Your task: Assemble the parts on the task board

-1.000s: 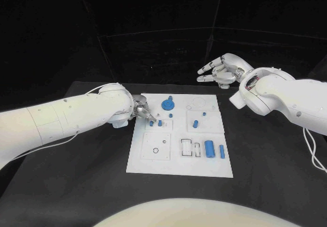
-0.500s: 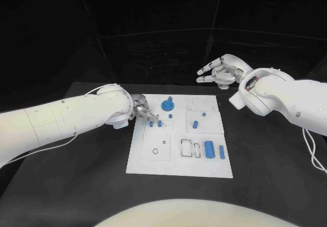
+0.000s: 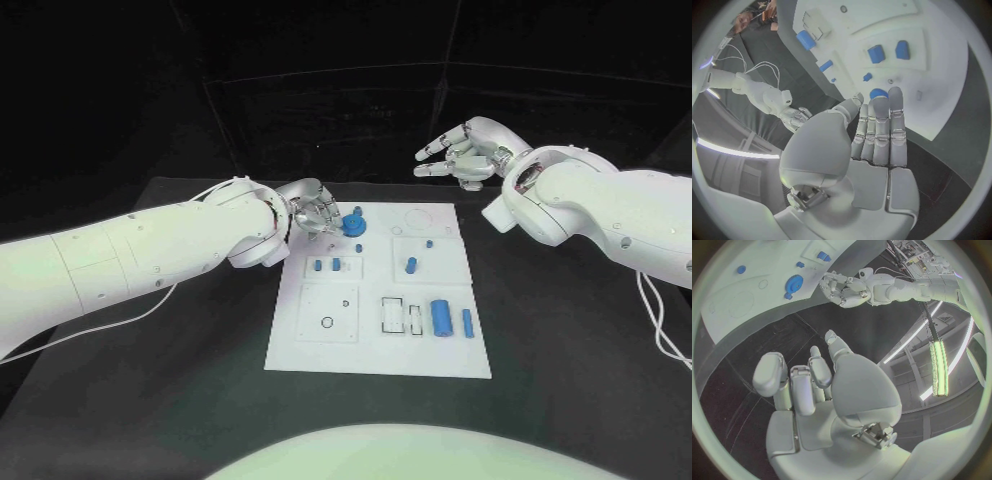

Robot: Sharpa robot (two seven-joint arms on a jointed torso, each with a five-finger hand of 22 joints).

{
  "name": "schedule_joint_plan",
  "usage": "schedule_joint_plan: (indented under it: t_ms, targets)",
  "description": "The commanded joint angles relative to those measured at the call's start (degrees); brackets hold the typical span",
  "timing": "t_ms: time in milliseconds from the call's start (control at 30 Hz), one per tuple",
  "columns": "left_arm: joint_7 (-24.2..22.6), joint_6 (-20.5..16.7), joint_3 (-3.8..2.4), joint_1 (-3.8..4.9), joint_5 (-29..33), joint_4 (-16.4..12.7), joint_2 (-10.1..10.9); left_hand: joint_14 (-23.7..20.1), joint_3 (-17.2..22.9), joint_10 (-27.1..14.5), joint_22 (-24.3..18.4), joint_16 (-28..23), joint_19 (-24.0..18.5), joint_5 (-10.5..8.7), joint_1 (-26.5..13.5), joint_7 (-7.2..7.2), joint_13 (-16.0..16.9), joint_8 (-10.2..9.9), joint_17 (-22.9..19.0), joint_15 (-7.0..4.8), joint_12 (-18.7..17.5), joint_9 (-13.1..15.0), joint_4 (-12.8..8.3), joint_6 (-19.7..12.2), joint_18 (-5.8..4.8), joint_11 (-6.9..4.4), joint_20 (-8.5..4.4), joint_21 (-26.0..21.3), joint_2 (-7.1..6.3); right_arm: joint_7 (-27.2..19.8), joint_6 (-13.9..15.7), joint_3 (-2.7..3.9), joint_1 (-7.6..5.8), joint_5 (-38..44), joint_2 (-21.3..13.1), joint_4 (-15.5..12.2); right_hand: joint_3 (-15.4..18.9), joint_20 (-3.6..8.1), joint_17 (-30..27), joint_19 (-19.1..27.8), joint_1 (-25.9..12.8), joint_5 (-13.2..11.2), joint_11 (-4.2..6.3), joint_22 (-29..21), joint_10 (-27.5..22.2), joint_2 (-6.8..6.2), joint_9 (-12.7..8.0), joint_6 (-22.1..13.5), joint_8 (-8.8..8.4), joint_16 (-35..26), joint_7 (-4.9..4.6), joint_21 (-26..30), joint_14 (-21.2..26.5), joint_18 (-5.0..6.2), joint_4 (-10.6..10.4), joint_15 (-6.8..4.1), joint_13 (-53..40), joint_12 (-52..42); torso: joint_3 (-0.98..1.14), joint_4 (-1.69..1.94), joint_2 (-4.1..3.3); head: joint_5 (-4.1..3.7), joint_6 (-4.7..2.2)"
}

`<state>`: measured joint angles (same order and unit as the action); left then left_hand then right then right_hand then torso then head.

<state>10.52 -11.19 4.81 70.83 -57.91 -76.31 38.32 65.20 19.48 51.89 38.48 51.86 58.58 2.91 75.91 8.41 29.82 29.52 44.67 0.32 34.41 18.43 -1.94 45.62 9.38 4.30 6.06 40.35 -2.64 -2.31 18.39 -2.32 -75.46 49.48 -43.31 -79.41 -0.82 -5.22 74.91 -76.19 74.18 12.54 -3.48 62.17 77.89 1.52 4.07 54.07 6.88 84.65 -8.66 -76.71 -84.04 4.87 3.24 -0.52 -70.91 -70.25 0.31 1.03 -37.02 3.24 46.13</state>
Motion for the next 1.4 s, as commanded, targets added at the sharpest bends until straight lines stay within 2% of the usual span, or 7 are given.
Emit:
schedule_joint_plan:
  t_ms: [33,133,233,433,567,867,1400]
  targets:
    - [-11.9,-3.8,-0.01,0.07,-4.3,0.8,-0.9,1.4,2.2,2.2,-1.3,-1.8,1.5,-0.01,1.2,0.15,-5.5,-4.5,-2.6,0.03,-4.5,-3.8,-1.7,1.7,1.13,0.38,0.39,-1.4,-2.1,-0.5,-0.3,0.03,-0.11,0.1,0.1,0.0,0.5,-0.13,2.2,0.4,-0.1,0.2,-0.09,-0.1,-0.5,0.37,-0.1,0.2,0.21,-0.3,-0.04,0.4,-3.2,0.82,0.0,-0.27,0.1,0.4,-0.05,0.01,-0.05,-0.07,0.01]
    - [-13.7,-4.2,0.07,0.06,-8.6,2.2,-2.0,4.4,2.8,3.4,-1.6,0.9,3.3,-0.02,1.2,0.12,-8.7,-7.4,-0.5,-0.04,-6.7,-6.2,-2.6,2.5,1.14,0.3,0.18,-1.4,-3.07,-0.6,-0.3,0.03,-0.11,0.1,0.2,0.1,0.5,-0.14,2.2,0.4,-0.2,0.2,-0.09,-0.1,-0.5,0.37,-0.1,0.2,0.21,-0.3,-0.04,0.4,-3.2,0.82,-0.1,-0.27,0.1,0.4,0.03,-0.01,0.07,0.02,-0.1]
    - [-14.8,-4.1,0.53,-0.02,-12.6,3.9,-3.4,6.5,2.9,2.9,-1.6,3.4,4.6,-0.12,1.1,0.02,-10.6,-8.5,1.6,-0.11,-8.3,-7.3,-3.1,3.1,1.14,0.39,0.06,-1.1,-3.62,-0.6,-0.4,0.03,-0.11,0.1,0.4,0.2,0.5,-0.14,2.2,0.4,-0.2,0.2,-0.09,-0.1,-0.5,0.37,-0.1,0.2,0.21,-0.3,-0.04,0.4,-3.2,0.82,-0.1,-0.27,0.1,0.4,-0.04,0.04,-0.01,-0.19,-0.3]
    - [-14.6,-1.2,1.2,-0.35,-18.5,7.2,-6.1,15.8,3.3,1.8,-0.4,15.5,10.5,-0.12,0.2,-0.02,-15.6,-11.0,13.1,-0.11,-12.9,-9.5,-3.5,5.5,1.08,0.85,-0.1,1.8,-4.31,-0.6,-0.5,0.02,-0.11,0.1,0.7,0.4,0.5,-0.14,2.2,0.4,-0.2,0.2,-0.09,-0.1,-0.5,0.37,-0.1,0.2,0.21,-0.3,-0.04,0.4,-3.2,0.82,-0.1,-0.27,0.1,0.4,-0.06,-0.02,-0.02,-0.28,-0.32]
    - [-14.0,0.9,1.34,-0.46,-20.4,8.4,-7.2,18.7,2.9,2.5,5.7,20.4,14.9,-0.14,-0.3,-0.08,-17.6,-12.1,18.4,-0.17,-14.3,-10.4,-3.6,6.7,0.01,0.84,-0.23,8.0,-4.85,-0.6,-0.5,0.02,-0.11,0.1,0.8,0.4,0.5,-0.14,2.2,0.4,-0.2,0.2,-0.09,-0.1,-0.5,0.37,-0.1,0.2,0.21,-0.3,-0.04,0.4,-3.2,0.82,-0.1,-0.27,0.1,0.4,-0.01,-0.03,0.01,-0.29,-0.34]
    - [-13.0,4.4,1.9,-0.71,-23.2,10.8,-9.4,19.6,1.8,3.7,10.6,21.5,17.9,-0.15,-0.8,-0.26,-19.8,-13.5,18.7,-0.43,-15.6,-11.5,-3.6,8.1,-0.91,0.65,-0.48,12.9,-5.12,-0.6,-0.6,0.02,-0.1,0.1,1.1,0.5,0.5,-0.14,2.2,0.4,-0.2,0.2,-0.09,-0.1,-0.5,0.37,-0.1,0.2,0.21,-0.3,-0.04,0.4,-3.2,0.82,-0.1,-0.27,0.1,0.4,-0.03,0.01,0.0,-0.53,-0.42]
    - [-12.6,5.9,2.13,-1.37,-24.5,14.0,-11.8,19.8,1.4,5.3,12.7,21.3,18.8,-0.14,-0.6,-0.58,-21.3,-14.3,17.8,-0.63,-16.3,-12.1,-3.6,9.9,-1.28,0.41,-0.67,14.8,-4.57,-0.7,-0.6,0.02,-0.09,0.1,1.5,0.8,0.5,-0.14,2.2,0.4,-0.1,0.3,-0.09,-0.1,-0.5,0.44,-0.1,0.2,0.19,-0.3,-0.05,0.4,-3.3,0.81,-0.1,-0.27,0.1,0.4,0.01,0.05,0.03,-0.73,-0.35]
